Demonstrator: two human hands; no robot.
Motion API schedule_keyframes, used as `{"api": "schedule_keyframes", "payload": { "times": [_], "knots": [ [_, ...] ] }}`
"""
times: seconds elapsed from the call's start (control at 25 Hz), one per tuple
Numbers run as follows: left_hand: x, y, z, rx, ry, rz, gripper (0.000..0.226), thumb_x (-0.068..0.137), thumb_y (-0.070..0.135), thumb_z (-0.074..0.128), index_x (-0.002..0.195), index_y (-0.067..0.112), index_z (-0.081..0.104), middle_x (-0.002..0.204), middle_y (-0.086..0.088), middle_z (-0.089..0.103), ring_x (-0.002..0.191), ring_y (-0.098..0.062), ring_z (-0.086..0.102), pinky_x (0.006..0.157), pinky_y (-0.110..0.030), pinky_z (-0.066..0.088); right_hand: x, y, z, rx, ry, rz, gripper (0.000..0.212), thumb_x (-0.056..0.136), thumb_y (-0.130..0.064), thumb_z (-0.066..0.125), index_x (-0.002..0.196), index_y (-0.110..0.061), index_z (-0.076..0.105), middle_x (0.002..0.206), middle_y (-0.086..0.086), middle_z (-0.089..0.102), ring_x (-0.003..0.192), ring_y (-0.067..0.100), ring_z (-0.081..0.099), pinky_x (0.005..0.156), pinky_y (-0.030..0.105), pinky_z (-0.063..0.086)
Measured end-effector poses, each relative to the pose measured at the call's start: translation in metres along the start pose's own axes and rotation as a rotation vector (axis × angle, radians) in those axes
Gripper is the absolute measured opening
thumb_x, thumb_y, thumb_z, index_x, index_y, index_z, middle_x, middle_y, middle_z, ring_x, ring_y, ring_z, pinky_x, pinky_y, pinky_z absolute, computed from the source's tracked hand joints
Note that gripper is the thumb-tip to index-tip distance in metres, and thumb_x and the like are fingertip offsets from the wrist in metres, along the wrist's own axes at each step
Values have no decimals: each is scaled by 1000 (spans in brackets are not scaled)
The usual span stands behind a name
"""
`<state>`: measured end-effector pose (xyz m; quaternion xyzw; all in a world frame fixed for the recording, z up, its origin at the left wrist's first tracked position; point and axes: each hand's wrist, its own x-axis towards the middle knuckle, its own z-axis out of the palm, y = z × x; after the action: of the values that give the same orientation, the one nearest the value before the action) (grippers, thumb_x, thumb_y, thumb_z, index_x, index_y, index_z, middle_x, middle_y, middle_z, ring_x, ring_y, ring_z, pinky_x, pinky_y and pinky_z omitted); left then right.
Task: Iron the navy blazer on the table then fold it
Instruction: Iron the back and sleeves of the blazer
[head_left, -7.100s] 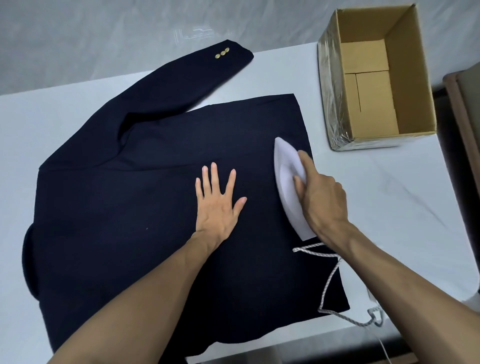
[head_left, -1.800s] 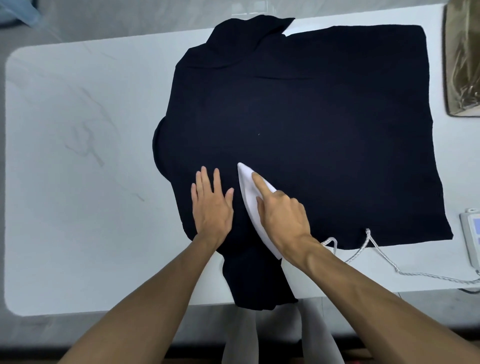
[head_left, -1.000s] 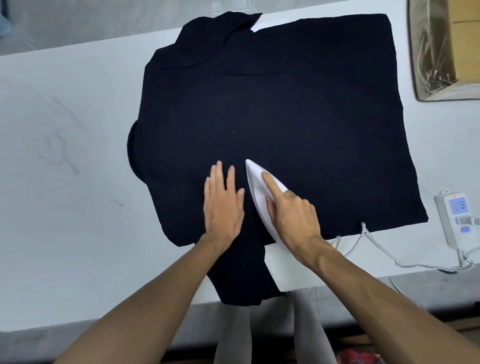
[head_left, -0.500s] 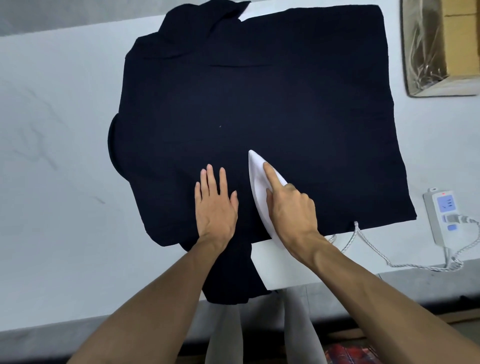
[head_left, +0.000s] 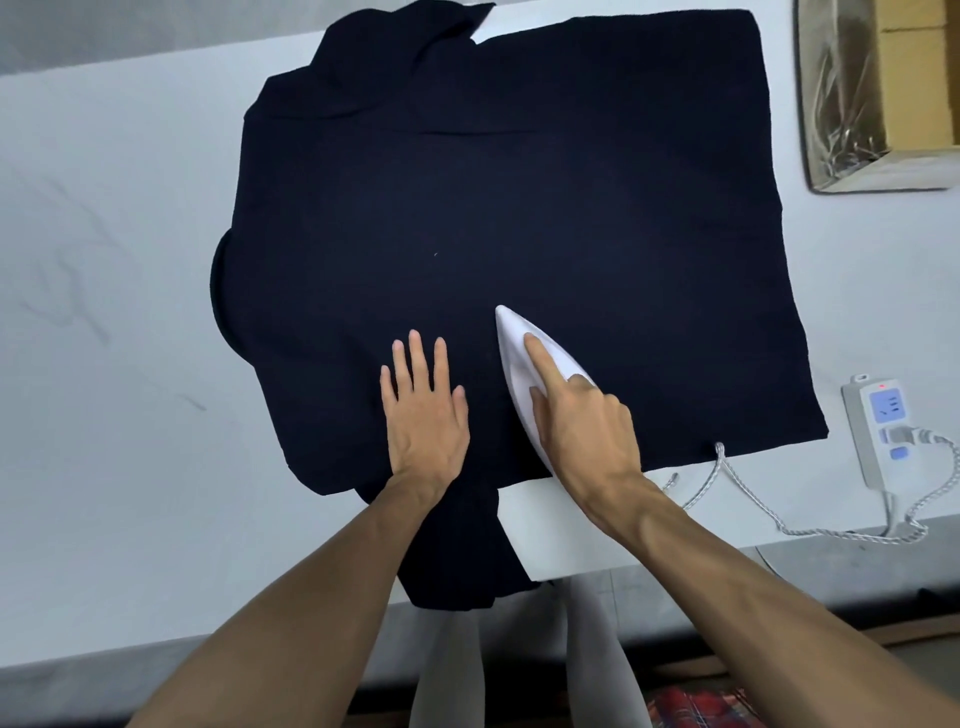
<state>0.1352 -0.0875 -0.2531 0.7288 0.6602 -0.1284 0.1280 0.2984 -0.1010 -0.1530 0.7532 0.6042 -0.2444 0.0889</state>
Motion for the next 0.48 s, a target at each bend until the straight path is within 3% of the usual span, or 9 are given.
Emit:
{"api": "schedule_keyframes", "payload": {
  "times": [0.12,0.24,0.48],
  "knots": [
    [1,-3,1,-27,14,3,58,105,38,15,158,15,11,166,-12,4,153,-27,4,124,-45,12,3,-10,7,-39,14,-33,62,103,-24,39,154,-38,6,74,4,46,48,20,36,46,31,24],
    [1,0,1,69,-5,-11,67,102,54,6,157,16,-2,165,-14,-1,153,-27,2,123,-44,9,3,5,9,-168,38,2,72,100,-15,44,154,-36,1,75,2,44,43,14,25,41,29,12],
    [1,3,0,94,5,-29,73,99,58,6,157,16,-1,166,-14,-1,153,-28,2,124,-45,12,0,41,4,-148,27,28,71,97,-13,50,152,-39,12,70,3,42,40,17,25,41,29,12]
  ]
}}
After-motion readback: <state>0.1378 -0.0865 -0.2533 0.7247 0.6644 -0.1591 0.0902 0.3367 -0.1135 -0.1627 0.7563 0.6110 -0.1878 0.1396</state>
